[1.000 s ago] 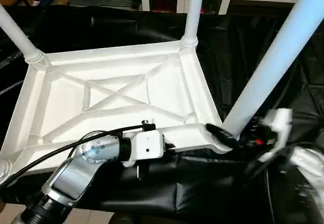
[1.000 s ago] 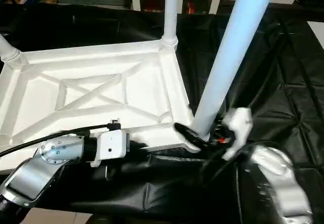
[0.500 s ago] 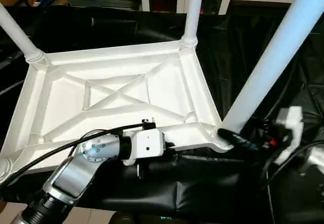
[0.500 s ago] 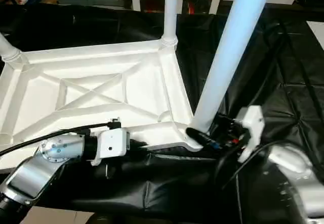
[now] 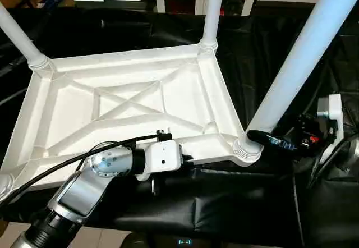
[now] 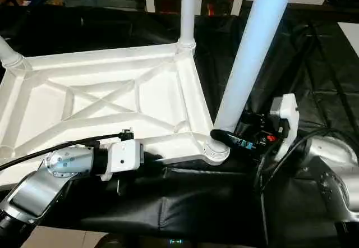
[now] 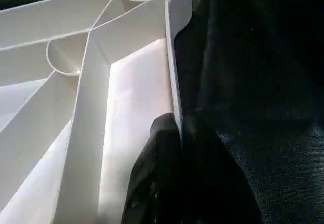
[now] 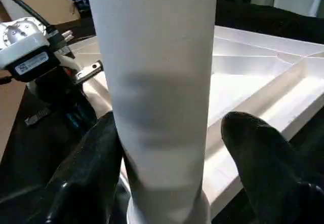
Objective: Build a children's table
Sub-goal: Insert table leg to table base
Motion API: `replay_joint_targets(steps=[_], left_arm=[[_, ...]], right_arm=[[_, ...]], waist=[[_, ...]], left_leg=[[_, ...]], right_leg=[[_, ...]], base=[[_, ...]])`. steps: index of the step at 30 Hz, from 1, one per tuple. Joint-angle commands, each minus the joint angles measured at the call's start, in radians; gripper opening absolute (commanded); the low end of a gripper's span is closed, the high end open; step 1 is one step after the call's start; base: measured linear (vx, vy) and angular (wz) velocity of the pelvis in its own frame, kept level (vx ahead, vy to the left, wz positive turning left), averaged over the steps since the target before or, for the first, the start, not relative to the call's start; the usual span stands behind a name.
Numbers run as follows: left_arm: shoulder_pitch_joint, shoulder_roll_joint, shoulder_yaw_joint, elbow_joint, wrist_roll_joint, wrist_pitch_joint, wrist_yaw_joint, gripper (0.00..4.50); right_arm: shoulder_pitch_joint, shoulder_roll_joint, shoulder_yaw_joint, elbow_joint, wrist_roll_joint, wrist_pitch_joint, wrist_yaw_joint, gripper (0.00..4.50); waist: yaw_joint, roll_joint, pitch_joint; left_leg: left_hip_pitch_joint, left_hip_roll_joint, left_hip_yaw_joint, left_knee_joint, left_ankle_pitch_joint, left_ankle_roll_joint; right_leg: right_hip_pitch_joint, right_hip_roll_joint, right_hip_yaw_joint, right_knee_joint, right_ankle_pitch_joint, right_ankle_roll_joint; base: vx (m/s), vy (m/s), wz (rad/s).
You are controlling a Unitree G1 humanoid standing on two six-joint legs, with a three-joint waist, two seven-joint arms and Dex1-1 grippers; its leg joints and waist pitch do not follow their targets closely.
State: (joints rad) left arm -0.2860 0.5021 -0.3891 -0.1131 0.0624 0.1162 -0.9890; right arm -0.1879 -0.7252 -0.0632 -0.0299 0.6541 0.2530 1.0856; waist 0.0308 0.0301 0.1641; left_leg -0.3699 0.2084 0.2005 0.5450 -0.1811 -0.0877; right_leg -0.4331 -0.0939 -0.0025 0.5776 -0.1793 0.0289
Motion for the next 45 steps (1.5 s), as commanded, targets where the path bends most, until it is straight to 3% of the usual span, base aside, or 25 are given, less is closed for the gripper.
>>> replay_joint_targets(steps=[1, 9, 17, 25, 29, 34, 45], left_arm=[[0.038, 0.007, -0.032, 0.057, 0.009, 0.011, -0.006, 0.0], [0.043, 0.011, -0.03, 0.053, 0.01, 0.013, -0.001, 0.0], [0.039, 0.014, -0.03, 0.057, 0.011, 0.009, -0.005, 0.0], [0.042, 0.018, -0.031, 0.056, 0.011, 0.005, -0.01, 0.0], [0.043, 0.02, -0.032, 0.055, 0.011, 0.003, -0.011, 0.0], [0.045, 0.021, -0.033, 0.052, 0.011, 0.002, -0.011, 0.0], [0.049, 0.022, -0.032, 0.047, 0.011, 0.006, -0.009, 0.0]], right_arm=[[-0.009, -0.007, 0.016, 0.033, -0.031, 0.002, 0.009, 3.27], [-0.035, 0.002, 0.037, 0.057, -0.055, -0.003, 0.061, 3.27], [-0.037, -0.013, 0.074, 0.107, -0.139, -0.059, 0.096, 2.71], [-0.063, 0.027, 0.053, 0.116, -0.134, -0.071, 0.082, 2.0], [-0.068, 0.032, 0.049, 0.113, -0.13, -0.07, 0.082, 1.95], [-0.067, 0.047, 0.055, 0.103, -0.14, -0.071, 0.092, 1.94], [-0.082, 0.076, 0.052, 0.094, -0.122, -0.045, 0.082, 1.94]], waist=[[-0.004, -0.026, -0.04], [-0.003, -0.028, -0.046], [-0.002, -0.027, -0.049], [-0.003, -0.025, -0.052], [-0.004, -0.024, -0.053], [-0.005, -0.025, -0.056], [-0.009, -0.027, -0.053]], left_leg=[[0.005, 0.01, 0.004, -0.048, -0.137, 0.144], [0.006, 0.01, 0.005, -0.045, -0.114, 0.159], [0.006, 0.01, 0.007, -0.04, -0.091, 0.178], [0.004, 0.01, 0.005, -0.04, -0.101, 0.179], [0.006, 0.011, 0.005, -0.041, -0.111, 0.17], [0.006, 0.01, 0.006, -0.038, -0.089, 0.182], [0.005, 0.009, 0.005, -0.039, -0.109, 0.172]], right_leg=[[0.044, -0.015, 0.013, -0.059, -0.133, -0.253], [0.045, -0.014, 0.014, -0.054, -0.107, -0.267], [0.047, -0.014, 0.014, -0.05, -0.072, -0.285], [0.048, -0.014, 0.013, -0.049, -0.082, -0.291], [0.048, -0.014, 0.014, -0.05, -0.099, -0.288], [0.049, -0.013, 0.014, -0.045, -0.056, -0.296], [0.047, -0.013, 0.015, -0.048, -0.098, -0.286]], base=[[0.0, 0.0, 0.0], [0.0, 0.0, 0.0], [0.0, 0.0, 0.0], [0.0, 0.0, 0.0], [0.0, 0.0, 0.0], [0.0, 0.0, 0.0], [0.0, 0.0, 0.0]])
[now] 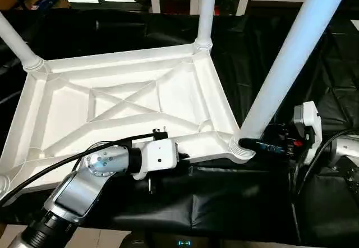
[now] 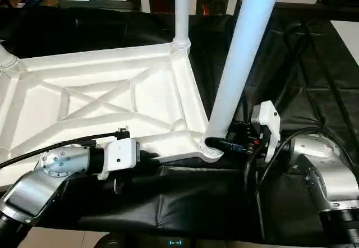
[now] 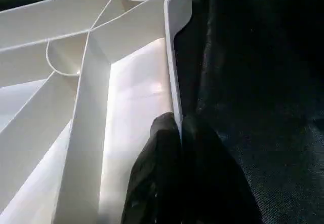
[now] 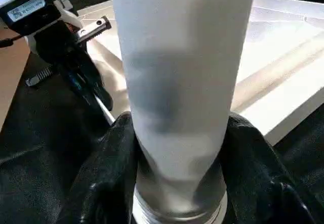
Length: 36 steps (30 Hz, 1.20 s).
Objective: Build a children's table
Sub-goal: Insert table leg to table base
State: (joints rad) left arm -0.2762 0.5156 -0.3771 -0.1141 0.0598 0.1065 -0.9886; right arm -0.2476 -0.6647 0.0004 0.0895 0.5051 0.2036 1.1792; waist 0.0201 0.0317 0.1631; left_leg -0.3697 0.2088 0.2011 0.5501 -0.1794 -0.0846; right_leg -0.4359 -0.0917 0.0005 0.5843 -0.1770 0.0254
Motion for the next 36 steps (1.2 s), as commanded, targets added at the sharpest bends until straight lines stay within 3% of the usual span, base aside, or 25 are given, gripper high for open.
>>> replay_joint_targets(steps=[1, 12, 13, 15, 17, 19, 22, 24, 25, 29, 36], left_arm=[[0.039, 0.008, -0.043, 0.048, 0.014, 0.016, -0.01, 0.0], [0.034, 0.004, -0.044, 0.055, 0.014, 0.016, -0.01, 0.0], [0.035, 0.003, -0.044, 0.054, 0.014, 0.016, -0.009, 0.0], [0.037, 0.0, -0.043, 0.052, 0.014, 0.018, -0.006, 0.0], [0.038, -0.002, -0.042, 0.051, 0.014, 0.018, -0.003, 0.0], [0.039, -0.007, -0.04, 0.05, 0.015, 0.02, 0.004, 0.0], [0.04, -0.011, -0.036, 0.05, 0.014, 0.021, 0.012, 0.0], [0.041, -0.011, -0.035, 0.05, 0.013, 0.02, 0.012, 0.0], [0.039, -0.009, -0.033, 0.054, 0.01, 0.016, 0.01, 0.0], [0.029, -0.011, -0.032, 0.063, 0.012, 0.014, 0.004, 0.0], [0.017, -0.014, -0.026, 0.076, 0.015, 0.013, 0.002, 0.0]], right_arm=[[-0.024, 0.019, -0.012, -0.026, 0.013, -0.005, -0.021, 1.94], [-0.045, 0.037, -0.015, -0.032, 0.026, 0.015, -0.005, 1.94], [-0.049, 0.039, -0.02, -0.033, 0.04, 0.029, -0.002, 2.49], [-0.053, 0.038, -0.025, -0.035, 0.049, 0.038, 0.0, 2.63], [-0.055, 0.037, -0.028, -0.035, 0.044, 0.035, -0.003, 2.63], [-0.062, 0.04, -0.031, -0.031, 0.02, 0.009, -0.024, 2.97], [-0.068, 0.042, -0.033, -0.034, 0.002, -0.007, -0.036, 2.97], [-0.07, 0.042, -0.033, -0.04, 0.003, -0.002, -0.034, 2.97], [-0.071, 0.042, -0.029, -0.051, 0.001, 0.006, -0.03, 2.97], [-0.065, 0.032, -0.019, -0.053, -0.005, 0.004, -0.016, 2.97], [-0.054, 0.007, -0.007, -0.043, -0.009, 0.005, 0.022, 2.97]], waist=[[0.0, -0.029, -0.052], [-0.006, -0.031, -0.047], [-0.007, -0.031, -0.048], [-0.01, -0.035, -0.047], [-0.011, -0.032, -0.045], [-0.01, -0.035, -0.046], [-0.008, -0.036, -0.047], [-0.009, -0.033, -0.045], [-0.008, -0.026, -0.043], [-0.007, -0.028, -0.044], [-0.002, -0.031, -0.045]], left_leg=[[0.004, 0.009, 0.004, -0.044, -0.108, 0.168], [0.004, 0.008, 0.004, -0.046, -0.132, 0.158], [0.003, 0.008, 0.003, -0.046, -0.132, 0.158], [0.003, 0.008, 0.003, -0.046, -0.136, 0.158], [0.004, 0.01, 0.002, -0.048, -0.142, 0.157], [0.006, 0.011, 0.002, -0.047, -0.127, 0.155], [0.005, 0.009, 0.004, -0.046, -0.107, 0.159], [0.004, 0.008, 0.005, -0.046, -0.11, 0.161], [0.005, 0.008, 0.005, -0.047, -0.128, 0.157], [0.006, 0.009, 0.003, -0.05, -0.152, 0.14], [0.005, 0.01, 0.004, -0.048, -0.141, 0.148]], right_leg=[[0.05, -0.015, 0.012, -0.054, -0.097, -0.283], [0.048, -0.015, 0.012, -0.058, -0.126, -0.275], [0.048, -0.015, 0.012, -0.058, -0.129, -0.275], [0.048, -0.016, 0.013, -0.059, -0.141, -0.272], [0.045, -0.017, 0.012, -0.06, -0.159, -0.269], [0.044, -0.017, 0.013, -0.057, -0.149, -0.267], [0.045, -0.015, 0.013, -0.055, -0.113, -0.269], [0.045, -0.015, 0.013, -0.056, -0.105, -0.27], [0.044, -0.015, 0.013, -0.059, -0.118, -0.271], [0.045, -0.016, 0.014, -0.061, -0.147, -0.265], [0.046, -0.016, 0.015, -0.058, -0.122, -0.272]], base=[[0.0, 0.0, 0.0], [0.0, 0.0, 0.0], [0.0, 0.0, 0.0], [0.0, 0.0, 0.0], [0.0, 0.0, 0.0], [0.0, 0.0, 0.0], [0.0, 0.0, 0.0], [0.0, 0.0, 0.0], [0.0, 0.0, 0.0], [0.0, 0.0, 0.0], [0.0, 0.0, 0.0]])
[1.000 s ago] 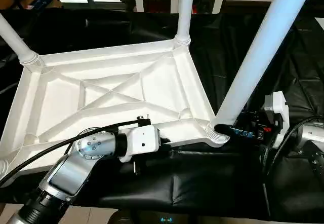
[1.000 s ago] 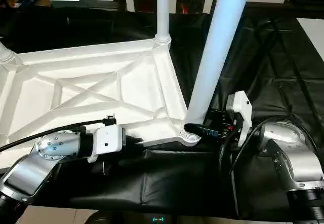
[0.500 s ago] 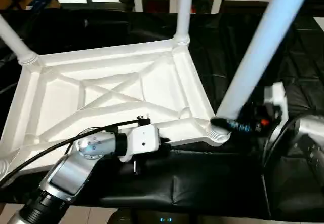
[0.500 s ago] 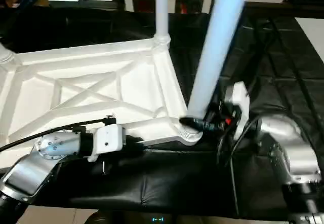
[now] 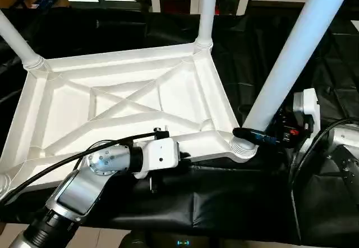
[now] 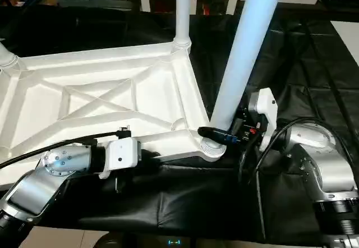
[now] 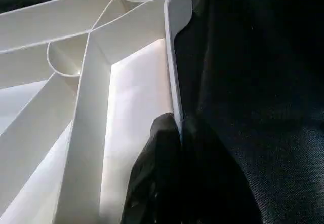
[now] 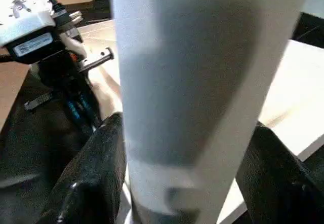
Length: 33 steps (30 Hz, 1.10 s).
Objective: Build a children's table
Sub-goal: Insert table leg to table base
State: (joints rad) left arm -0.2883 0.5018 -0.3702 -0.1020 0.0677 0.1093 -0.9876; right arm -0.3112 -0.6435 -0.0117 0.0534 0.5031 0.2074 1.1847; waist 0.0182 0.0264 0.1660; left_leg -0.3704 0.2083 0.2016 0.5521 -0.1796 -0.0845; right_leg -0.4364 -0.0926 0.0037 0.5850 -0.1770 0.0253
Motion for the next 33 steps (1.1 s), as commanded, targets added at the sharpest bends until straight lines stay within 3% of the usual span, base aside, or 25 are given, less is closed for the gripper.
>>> replay_joint_targets(steps=[1, 13, 21, 24, 33], left_arm=[[0.029, 0.001, -0.034, 0.065, 0.008, 0.009, 0.001, 0.0], [0.024, 0.002, -0.034, 0.075, 0.01, 0.003, -0.004, 0.0], [0.027, 0.006, -0.033, 0.074, 0.008, 0.001, -0.007, 0.0], [0.028, 0.005, -0.033, 0.071, 0.006, 0.003, -0.007, 0.0], [0.037, 0.008, -0.034, 0.059, 0.005, 0.007, -0.005, 0.0]], right_arm=[[0.011, -0.014, 0.004, -0.006, -0.008, 0.003, 0.018, 2.97], [-0.011, -0.014, -0.004, 0.014, -0.014, 0.001, 0.021, 1.9], [-0.006, -0.03, -0.005, 0.022, -0.022, 0.004, 0.036, 1.86], [-0.011, -0.013, -0.021, 0.019, 0.002, 0.038, 0.006, 1.86], [-0.028, 0.028, -0.072, 0.018, 0.062, 0.12, -0.082, 1.86]], waist=[[0.001, -0.025, -0.048], [0.003, -0.023, -0.05], [0.007, -0.022, -0.048], [0.008, -0.022, -0.047], [0.005, -0.028, -0.04]], left_leg=[[0.007, 0.01, 0.004, -0.05, -0.142, 0.148], [0.007, 0.01, 0.004, -0.05, -0.141, 0.143], [0.008, 0.01, 0.005, -0.05, -0.139, 0.144], [0.008, 0.011, 0.005, -0.051, -0.146, 0.141], [0.006, 0.01, 0.002, -0.058, -0.194, 0.11]], right_leg=[[0.046, -0.015, 0.012, -0.06, -0.128, -0.271], [0.046, -0.015, 0.012, -0.06, -0.13, -0.271], [0.045, -0.013, 0.012, -0.059, -0.116, -0.273], [0.045, -0.014, 0.012, -0.06, -0.124, -0.272], [0.039, -0.016, 0.014, -0.071, -0.232, -0.232]], base=[[0.0, 0.0, 0.0], [0.0, 0.0, 0.0], [0.0, 0.0, 0.0], [0.0, 0.0, 0.0], [0.0, 0.0, 0.0]])
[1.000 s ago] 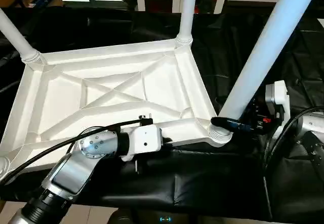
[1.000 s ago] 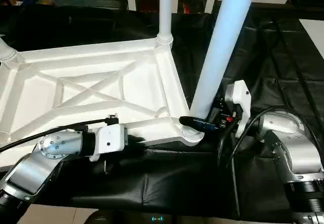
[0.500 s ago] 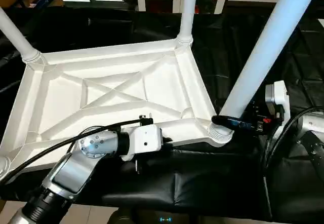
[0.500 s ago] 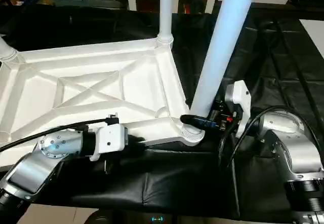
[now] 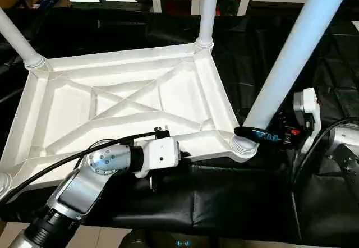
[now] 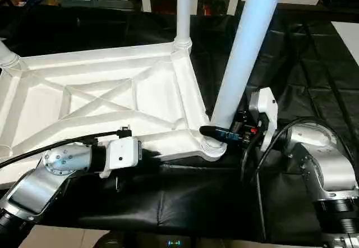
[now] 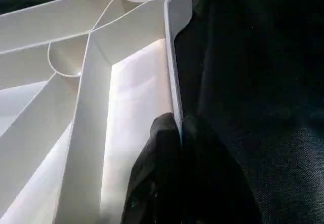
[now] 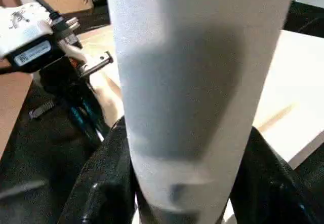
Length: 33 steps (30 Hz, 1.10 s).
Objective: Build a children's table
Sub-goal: Insert table leg to table base
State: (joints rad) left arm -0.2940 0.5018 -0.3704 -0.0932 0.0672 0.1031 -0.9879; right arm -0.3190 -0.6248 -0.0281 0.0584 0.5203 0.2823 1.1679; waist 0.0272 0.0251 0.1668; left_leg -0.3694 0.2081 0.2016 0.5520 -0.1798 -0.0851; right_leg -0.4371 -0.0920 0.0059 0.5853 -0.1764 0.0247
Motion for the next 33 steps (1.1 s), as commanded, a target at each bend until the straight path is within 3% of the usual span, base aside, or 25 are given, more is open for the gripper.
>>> replay_joint_targets(steps=[1, 6, 13, 16, 21, 29, 31, 33], left_arm=[[0.044, 0.009, -0.034, 0.049, 0.006, 0.013, -0.005, 0.0], [0.047, 0.01, -0.035, 0.048, 0.007, 0.012, -0.006, 0.0], [0.049, 0.009, -0.038, 0.048, 0.008, 0.011, -0.008, 0.0], [0.051, 0.009, -0.041, 0.046, 0.009, 0.01, -0.007, 0.0], [0.051, 0.006, -0.044, 0.046, 0.01, 0.01, -0.004, 0.0], [0.054, 0.006, -0.046, 0.041, 0.01, 0.012, -0.003, 0.0], [0.054, 0.006, -0.046, 0.04, 0.01, 0.013, -0.002, 0.0], [0.054, 0.005, -0.047, 0.04, 0.01, 0.013, -0.003, 0.0]], right_arm=[[-0.023, 0.013, -0.065, 0.016, 0.053, 0.058, -0.082, 1.86], [-0.018, 0.03, -0.1, 0.038, 0.061, 0.099, -0.147, 1.86], [0.0, 0.047, -0.132, 0.029, 0.075, 0.138, -0.206, 1.85], [0.006, 0.056, -0.143, 0.023, 0.091, 0.159, -0.232, 1.85], [0.025, 0.05, -0.124, -0.001, 0.067, 0.125, -0.211, 1.85], [0.05, 0.061, -0.104, -0.077, 0.059, 0.045, -0.172, 1.85], [0.07, 0.046, -0.062, -0.107, 0.012, -0.015, -0.137, 1.85], [0.078, 0.047, -0.05, -0.121, 0.003, -0.025, -0.132, 1.85]], waist=[[-0.004, -0.027, -0.04], [-0.006, -0.025, -0.041], [-0.006, -0.023, -0.047], [-0.005, -0.025, -0.045], [-0.004, -0.026, -0.044], [-0.001, -0.028, -0.048], [-0.002, -0.028, -0.048], [-0.002, -0.029, -0.048]], left_leg=[[0.004, 0.01, 0.001, -0.059, -0.194, 0.109], [0.005, 0.009, 0.001, -0.061, -0.202, 0.095], [0.006, 0.006, 0.004, -0.055, -0.132, 0.111], [0.006, 0.007, 0.006, -0.056, -0.142, 0.114], [0.006, 0.009, 0.006, -0.059, -0.179, 0.097], [0.005, 0.008, 0.008, -0.055, -0.13, 0.119], [0.004, 0.007, 0.009, -0.053, -0.114, 0.129], [0.004, 0.007, 0.01, -0.052, -0.112, 0.133]], right_leg=[[0.04, -0.017, 0.012, -0.072, -0.237, -0.228], [0.036, -0.016, 0.013, -0.075, -0.268, -0.213], [0.041, -0.01, 0.013, -0.064, -0.14, -0.238], [0.041, -0.011, 0.013, -0.065, -0.139, -0.245], [0.038, -0.014, 0.015, -0.071, -0.207, -0.221], [0.041, -0.012, 0.014, -0.063, -0.119, -0.226], [0.041, -0.011, 0.013, -0.059, -0.092, -0.229], [0.042, -0.01, 0.014, -0.059, -0.085, -0.229]], base=[[0.0, 0.0, 0.0], [0.0, 0.0, 0.0], [0.0, 0.0, 0.0], [0.0, 0.0, 0.0], [0.0, 0.0, 0.0], [0.0, 0.0, 0.0], [0.0, 0.0, 0.0], [0.0, 0.0, 0.0]])
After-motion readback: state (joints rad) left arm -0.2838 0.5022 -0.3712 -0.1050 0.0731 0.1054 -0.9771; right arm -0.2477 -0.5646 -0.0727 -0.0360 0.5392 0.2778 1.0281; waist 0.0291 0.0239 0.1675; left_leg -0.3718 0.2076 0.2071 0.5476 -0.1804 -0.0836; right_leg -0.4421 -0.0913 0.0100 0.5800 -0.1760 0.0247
